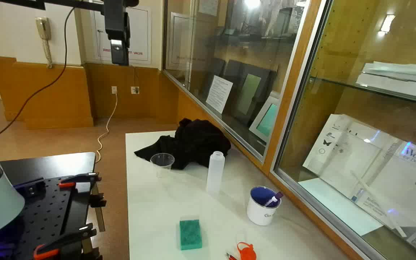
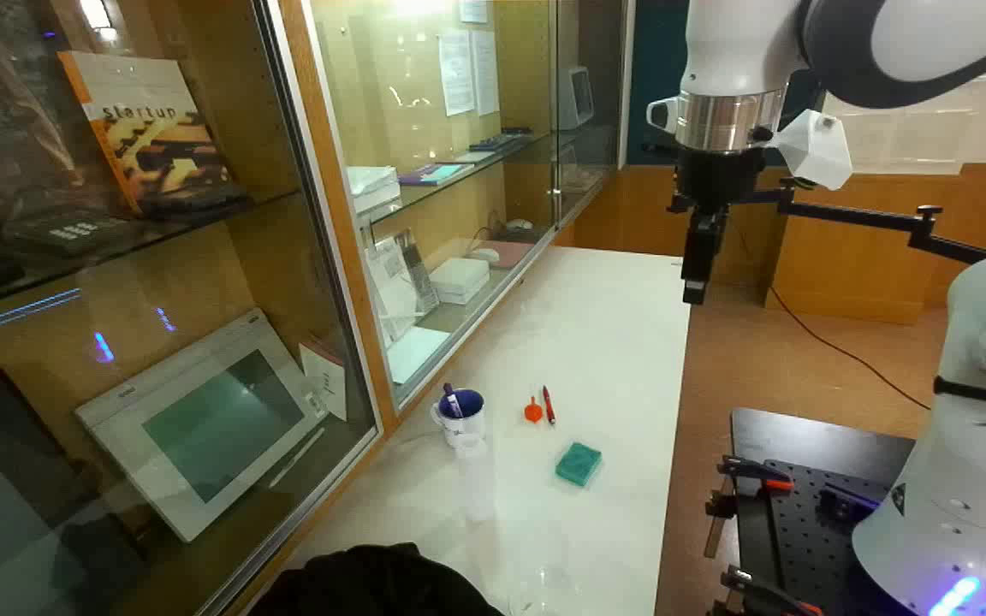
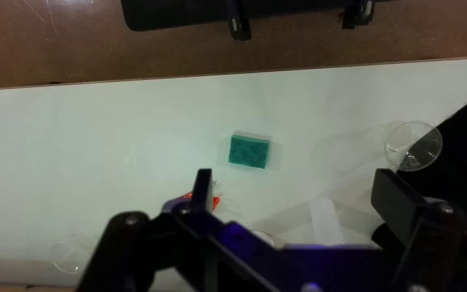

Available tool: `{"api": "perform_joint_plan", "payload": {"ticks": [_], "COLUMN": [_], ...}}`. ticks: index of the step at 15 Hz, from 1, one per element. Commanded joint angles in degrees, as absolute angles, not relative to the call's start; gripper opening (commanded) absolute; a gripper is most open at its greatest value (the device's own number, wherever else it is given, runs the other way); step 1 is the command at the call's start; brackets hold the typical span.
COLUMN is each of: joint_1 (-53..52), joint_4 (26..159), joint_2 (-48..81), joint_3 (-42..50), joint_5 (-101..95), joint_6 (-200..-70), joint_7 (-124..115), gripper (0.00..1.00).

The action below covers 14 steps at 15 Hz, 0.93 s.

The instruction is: Move the pen closer to you

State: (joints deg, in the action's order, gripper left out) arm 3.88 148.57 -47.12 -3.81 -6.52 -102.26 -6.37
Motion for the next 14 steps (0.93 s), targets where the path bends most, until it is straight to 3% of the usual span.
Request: {"api": "perform_joint_plan", "payload": {"ticks": [1, 7, 14], "joint_1": [3.25, 3.25, 10.16], "joint_4": [148.43, 148.43, 147.42], "joint_2": [-47.05, -47.05, -36.00], "joint_3": [-3.34, -3.34, -2.38], "joint_5": [-6.86, -6.86, -5.74], "joint_6": [-102.07, -102.08, -118.89], "joint_7": [-6.74, -6.74, -22.11], "gripper": [1.00, 1.00, 1.00]}}
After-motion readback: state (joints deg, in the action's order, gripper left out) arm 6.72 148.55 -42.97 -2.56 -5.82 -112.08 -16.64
